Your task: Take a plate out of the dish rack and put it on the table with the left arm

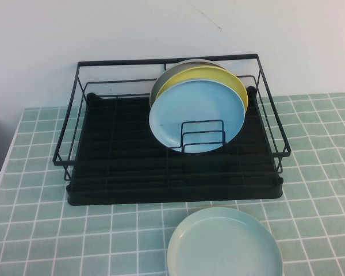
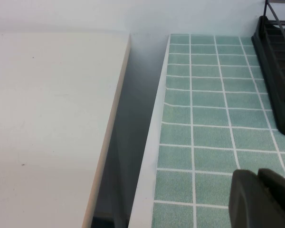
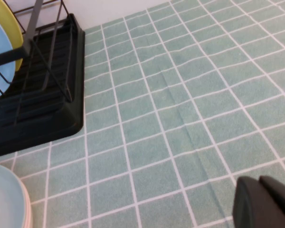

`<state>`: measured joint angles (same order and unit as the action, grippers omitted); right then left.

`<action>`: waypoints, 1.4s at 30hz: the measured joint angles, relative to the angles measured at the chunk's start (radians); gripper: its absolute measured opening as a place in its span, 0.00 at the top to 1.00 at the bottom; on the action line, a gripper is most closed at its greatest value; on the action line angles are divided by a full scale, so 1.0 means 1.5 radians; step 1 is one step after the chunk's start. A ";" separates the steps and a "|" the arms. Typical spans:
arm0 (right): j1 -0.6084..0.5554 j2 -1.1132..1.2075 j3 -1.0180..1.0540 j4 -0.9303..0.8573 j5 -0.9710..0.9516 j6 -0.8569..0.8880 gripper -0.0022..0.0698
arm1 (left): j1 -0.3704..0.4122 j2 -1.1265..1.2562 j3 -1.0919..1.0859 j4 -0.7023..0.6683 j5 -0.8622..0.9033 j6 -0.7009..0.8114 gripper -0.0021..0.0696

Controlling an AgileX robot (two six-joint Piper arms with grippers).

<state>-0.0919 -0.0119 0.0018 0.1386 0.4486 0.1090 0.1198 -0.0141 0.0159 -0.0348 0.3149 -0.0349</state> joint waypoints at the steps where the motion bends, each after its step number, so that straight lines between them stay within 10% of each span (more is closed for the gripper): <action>1: 0.000 0.000 0.000 0.000 0.000 0.000 0.97 | 0.000 0.000 0.000 0.000 0.000 0.000 0.98; 42: 0.000 0.000 0.000 0.000 0.000 0.000 0.97 | 0.000 0.000 0.004 -0.024 -0.102 0.000 0.98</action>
<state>-0.0919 -0.0119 0.0018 0.1386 0.4486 0.1090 0.1198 -0.0141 0.0214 -0.0709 0.1615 -0.0349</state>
